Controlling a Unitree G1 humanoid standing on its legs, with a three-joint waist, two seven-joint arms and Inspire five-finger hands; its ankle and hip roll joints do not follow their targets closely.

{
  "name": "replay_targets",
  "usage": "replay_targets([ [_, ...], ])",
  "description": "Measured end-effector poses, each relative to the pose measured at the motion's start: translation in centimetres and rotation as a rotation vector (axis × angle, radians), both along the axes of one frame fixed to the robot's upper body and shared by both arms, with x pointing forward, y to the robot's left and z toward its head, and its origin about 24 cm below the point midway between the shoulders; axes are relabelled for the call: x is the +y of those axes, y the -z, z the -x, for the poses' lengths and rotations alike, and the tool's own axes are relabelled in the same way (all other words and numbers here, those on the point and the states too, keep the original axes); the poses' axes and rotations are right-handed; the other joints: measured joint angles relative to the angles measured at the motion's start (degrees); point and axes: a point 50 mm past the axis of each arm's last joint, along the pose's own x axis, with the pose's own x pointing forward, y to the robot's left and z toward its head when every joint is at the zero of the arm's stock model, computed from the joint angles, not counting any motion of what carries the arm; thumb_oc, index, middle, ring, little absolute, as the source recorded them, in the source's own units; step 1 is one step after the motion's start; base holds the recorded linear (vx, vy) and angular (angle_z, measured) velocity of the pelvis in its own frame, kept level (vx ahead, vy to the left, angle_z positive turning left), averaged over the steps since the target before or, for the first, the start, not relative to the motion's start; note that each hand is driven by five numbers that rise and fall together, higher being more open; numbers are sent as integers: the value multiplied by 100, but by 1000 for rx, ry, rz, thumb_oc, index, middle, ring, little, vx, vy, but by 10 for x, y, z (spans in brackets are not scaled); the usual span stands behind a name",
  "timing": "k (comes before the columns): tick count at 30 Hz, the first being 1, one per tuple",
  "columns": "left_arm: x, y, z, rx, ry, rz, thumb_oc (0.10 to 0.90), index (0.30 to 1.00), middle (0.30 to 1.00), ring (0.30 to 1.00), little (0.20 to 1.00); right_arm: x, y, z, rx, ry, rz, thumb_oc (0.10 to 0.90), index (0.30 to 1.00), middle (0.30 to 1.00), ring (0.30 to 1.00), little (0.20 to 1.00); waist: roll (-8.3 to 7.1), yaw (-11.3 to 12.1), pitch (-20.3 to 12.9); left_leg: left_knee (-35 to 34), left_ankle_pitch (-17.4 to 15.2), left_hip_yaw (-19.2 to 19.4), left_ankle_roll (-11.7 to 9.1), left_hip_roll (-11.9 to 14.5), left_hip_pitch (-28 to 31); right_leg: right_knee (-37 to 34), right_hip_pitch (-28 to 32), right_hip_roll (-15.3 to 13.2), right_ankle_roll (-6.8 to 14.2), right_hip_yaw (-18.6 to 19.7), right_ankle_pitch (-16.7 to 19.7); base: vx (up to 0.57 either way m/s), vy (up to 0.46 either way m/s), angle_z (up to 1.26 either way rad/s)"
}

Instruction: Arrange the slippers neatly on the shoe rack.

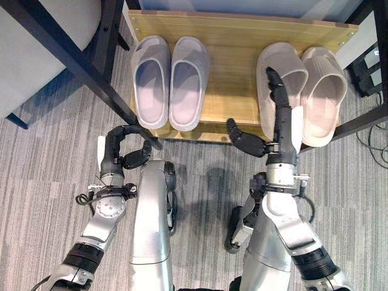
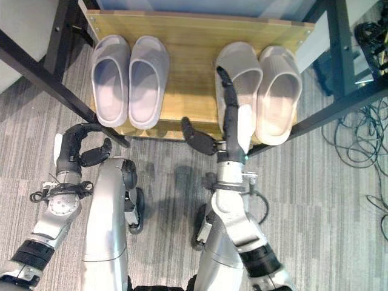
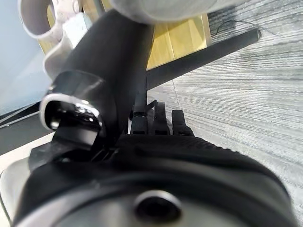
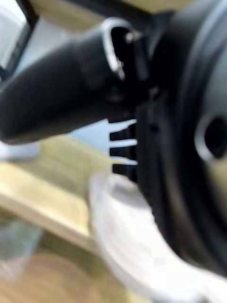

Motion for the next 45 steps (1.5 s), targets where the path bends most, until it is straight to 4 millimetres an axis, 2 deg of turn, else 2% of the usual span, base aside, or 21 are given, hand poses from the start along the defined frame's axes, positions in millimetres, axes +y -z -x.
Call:
replay_targets([
  [2, 0, 3, 3, 0, -8, 19, 800, 900, 900, 900, 900, -15, 6, 4, 28, 46, 22, 800, 900, 900, 900, 900, 6, -19, -2, -296, 158, 4, -21, -32, 59, -290, 81, -37, -50, -91, 68, -68, 39, 13],
  [4, 0, 7, 4, 14, -15, 24, 800, 900, 900, 900, 900, -21, 5, 4, 25, 62, 31, 800, 900, 900, 900, 900, -1, -89, -4, -846, 309, 3, -34, -92, 207, -812, 250, -110, -145, -261, 180, -129, 100, 16],
  [6, -4, 4, 0, 5, 7, 15, 800, 900, 900, 900, 900, -25, -3, 3, -4, 63, 39, 800, 900, 900, 900, 900, 20, -82, -10, -1688, 620, -42, -87, -131, 304, -1652, 330, -186, -291, -508, 522, -89, 117, 0],
  [8, -8, 7, 2, 16, 36, 18, 800, 900, 900, 900, 900, -30, -6, 4, -17, 65, 63, 800, 900, 900, 900, 900, 24, -79, -22, -2639, 978, -39, -132, -176, 625, -2579, 669, -181, -254, -759, 899, -37, 79, 5],
  [11, -15, 13, 6, 37, 79, 12, 800, 900, 900, 900, 900, -31, -17, 8, -63, 46, 101, 800, 900, 900, 900, 900, 99, -68, -140, -3264, 1136, -41, -152, -161, 880, -3233, 945, -179, -296, -926, 1080, -68, 76, -1],
  [14, -23, 8, -1, 36, 134, 0, 800, 900, 900, 900, 900, -32, -30, 7, -109, 27, 134, 800, 900, 900, 900, 900, 200, -67, -178, -3801, 1356, -19, -49, -174, 1028, -3802, 1129, -205, -376, -1110, 1312, -110, 46, 2],
  [15, -28, 9, -2, 38, 157, -2, 800, 900, 900, 900, 900, -31, -29, 5, -99, 21, 147, 800, 900, 900, 900, 900, 200, -51, -231, -4202, 1502, -32, -108, -176, 1235, -4200, 1329, -163, -328, -1156, 1469, -62, 24, 1],
  [16, -30, 9, -2, 40, 170, 0, 800, 900, 900, 900, 900, -31, -28, 5, -94, 18, 158, 800, 900, 900, 900, 900, 203, -39, -240, -4425, 1571, -10, -108, -175, 1378, -4408, 1463, -167, -299, -1188, 1543, -96, 29, -1],
  [17, -33, 14, 1, 51, 183, 4, 800, 900, 900, 900, 900, -29, -23, 6, -75, 6, 164, 800, 900, 900, 900, 900, 207, -34, -460, -4776, 1686, 13, -91, -178, 1501, -4763, 1568, -139, -278, -1237, 1676, -82, 11, -2],
  [19, -37, 16, 0, 59, 199, 3, 800, 900, 900, 900, 900, -28, -18, 5, -49, -9, 179, 800, 900, 900, 900, 900, 209, 5, -534, -5458, 1947, 37, -87, -182, 1889, -5432, 1939, -68, -291, -1341, 1957, -82, -12, -4],
  [21, -40, 22, 3, 89, 227, 3, 800, 900, 900, 900, 900, -34, 1, 4, 44, -5, 220, 800, 900, 900, 900, 900, 204, 45, -540, -6368, 2267, 63, -112, -200, 2664, -6294, 2711, -26, -266, -1518, 2261, -63, -7, 1],
  [23, -39, 39, 15, 141, 235, 9, 800, 900, 900, 900, 900, -36, 21, 7, 132, -9, 239, 800, 900, 900, 900, 900, 181, 80, -1050, -6743, 2363, 54, -168, -178, 2767, -6706, 2808, 63, -192, -1568, 2403, -25, -7, -7],
  [24, -36, 51, 23, 184, 235, 1, 800, 900, 900, 900, 900, -40, 40, 12, 209, -13, 260, 800, 900, 900, 900, 900, 186, 72, -1315, -7019, 2440, 66, -149, -174, 2968, -6991, 3015, 93, -173, -1619, 2499, 6, -12, -4],
  [25, -35, 57, 24, 212, 240, -9, 800, 900, 900, 900, 900, -44, 49, 11, 257, -9, 275, 800, 900, 900, 900, 900, 190, 72, -1320, -7243, 2523, 70, -152, -185, 3212, -7211, 3257, 109, -143, -1656, 2580, 26, -9, 3],
  [27, -32, 74, 31, 294, 245, -29, 800, 900, 900, 900, 900, -56, 85, 15, 432, 9, 317, 800, 900, 900, 900, 900, 181, 100, -1330, -7960, 2746, 41, -190, -187, 3955, -7960, 4019, 221, -81, -1793, 2819, 66, -29, 3],
  [28, -30, 78, 34, 311, 246, -30, 800, 900, 900, 900, 900, -58, 93, 17, 468, 10, 322, 800, 900, 900, 900, 900, 170, 96, -1358, -8119, 2800, 45, -202, -188, 4091, -8117, 4158, 238, -66, -1819, 2870, 93, -42, -2],
  [29, -27, 86, 40, 350, 248, -40, 800, 900, 900, 900, 900, -62, 111, 25, 551, 14, 344, 800, 900, 900, 900, 900, 167, 86, -1369, -8528, 2941, 51, -199, -183, 4450, -8538, 4519, 303, -50, -1890, 3024, 109, -58, -1],
  [31, -23, 97, 49, 402, 256, -58, 800, 900, 900, 900, 900, -68, 132, 33, 656, 16, 373, 800, 900, 900, 900, 900, 140, 90, -1406, -9167, 3202, 85, -199, -179, 4997, -9147, 5028, 391, -12, -1942, 3268, 21, -26, -3],
  [37, -16, 119, 66, 522, 269, -107, 800, 900, 900, 900, 900, -74, 188, 54, 917, 7, 419, 800, 900, 900, 900, 900, 217, 211, -1464, -10826, 3820, 163, -292, -49, 6589, -10942, 6638, 781, 63, -2158, 3981, 82, -42, -8],
  [40, -14, 125, 73, 553, 265, -116, 800, 900, 900, 900, 900, -76, 204, 65, 1001, 5, 423, 800, 900, 900, 900, 900, 294, 213, -1709, -11346, 4018, 179, -307, -36, 6985, -11427, 7010, 867, 98, -2203, 4158, 89, -32, 1],
  [45, -11, 138, 87, 622, 279, -145, 800, 900, 900, 900, 900, -83, 233, 87, 1170, 1, 433, 800, 900, 900, 900, 900, 541, 215, -2173, -12277, 4304, 287, -347, -7, 7932, -12776, 8142, 1116, 173, -2225, 4686, 109, -34, -3],
])
